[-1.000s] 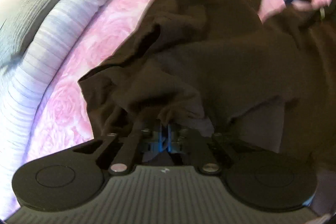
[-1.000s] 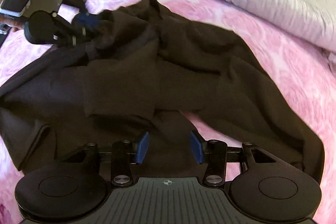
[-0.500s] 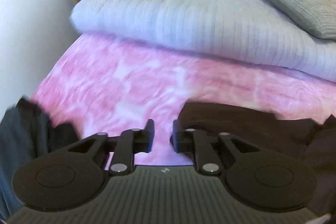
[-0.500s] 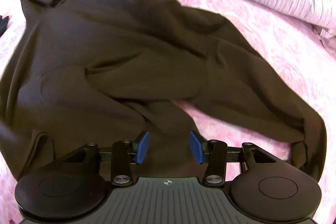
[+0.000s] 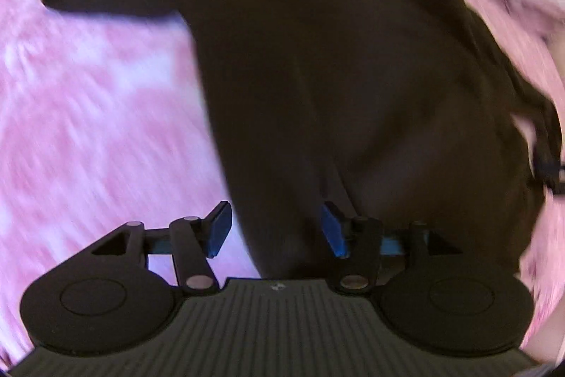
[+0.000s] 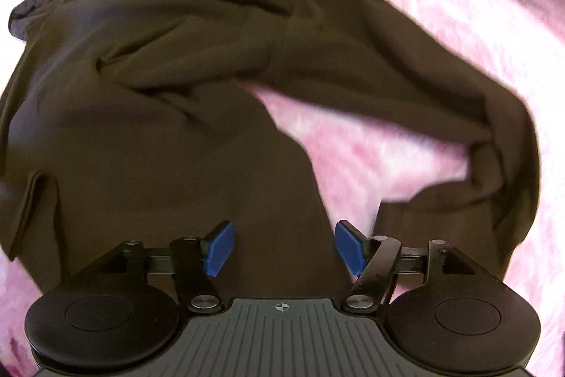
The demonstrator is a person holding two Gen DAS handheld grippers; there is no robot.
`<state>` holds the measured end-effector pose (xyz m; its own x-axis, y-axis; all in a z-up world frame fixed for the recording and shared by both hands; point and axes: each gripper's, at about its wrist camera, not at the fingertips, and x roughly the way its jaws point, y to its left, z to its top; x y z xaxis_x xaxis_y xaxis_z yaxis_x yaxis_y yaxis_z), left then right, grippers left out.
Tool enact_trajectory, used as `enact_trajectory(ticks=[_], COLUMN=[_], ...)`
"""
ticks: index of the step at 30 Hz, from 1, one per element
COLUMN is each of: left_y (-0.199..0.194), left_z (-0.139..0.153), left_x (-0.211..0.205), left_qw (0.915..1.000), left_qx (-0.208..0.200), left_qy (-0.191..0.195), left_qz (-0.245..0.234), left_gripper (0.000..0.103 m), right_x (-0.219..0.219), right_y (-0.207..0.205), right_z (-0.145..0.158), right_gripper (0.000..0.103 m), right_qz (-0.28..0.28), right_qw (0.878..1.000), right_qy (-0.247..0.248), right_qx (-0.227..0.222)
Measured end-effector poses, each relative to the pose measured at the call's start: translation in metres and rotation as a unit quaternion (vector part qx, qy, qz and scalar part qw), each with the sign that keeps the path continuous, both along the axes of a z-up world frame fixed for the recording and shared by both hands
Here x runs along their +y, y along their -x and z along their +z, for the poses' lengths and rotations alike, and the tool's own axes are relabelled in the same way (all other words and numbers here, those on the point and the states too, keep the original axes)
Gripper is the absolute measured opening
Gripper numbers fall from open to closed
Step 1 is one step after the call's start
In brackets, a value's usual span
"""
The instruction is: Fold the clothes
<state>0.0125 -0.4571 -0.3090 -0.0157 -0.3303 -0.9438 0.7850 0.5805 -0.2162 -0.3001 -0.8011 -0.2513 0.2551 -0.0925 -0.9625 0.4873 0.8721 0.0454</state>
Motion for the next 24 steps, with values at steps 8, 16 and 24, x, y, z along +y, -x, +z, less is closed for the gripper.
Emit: enact_trajectory(ticks=[8,16,24], left_y=[0.037,0.039,0.026], left_z=[-0.008,0.021,0.052], left_x=[0.005,0.019,0.086], left_qw=[0.9974,0.9982,0.9981], left_qx=[0.044,0.034,0.042], left_qy=[0.006,0.02,0.013], left_qz=[0.056,0.045,0.042], left_gripper=[0.028,0.005,0.006], right_x=[0.001,-0.009,0.029], right_y=[0.013,0.029,0.077], right_z=[-0.014,0.008,0.047], right_gripper=[0.067,0.0,0.0], right_qz=[0.005,-0.001,0.029], right_qw=[0.999,0.999,0.993], right_qy=[-0.032,-0.05,-0.113], right_qx=[-0.02,-0.012,0.006])
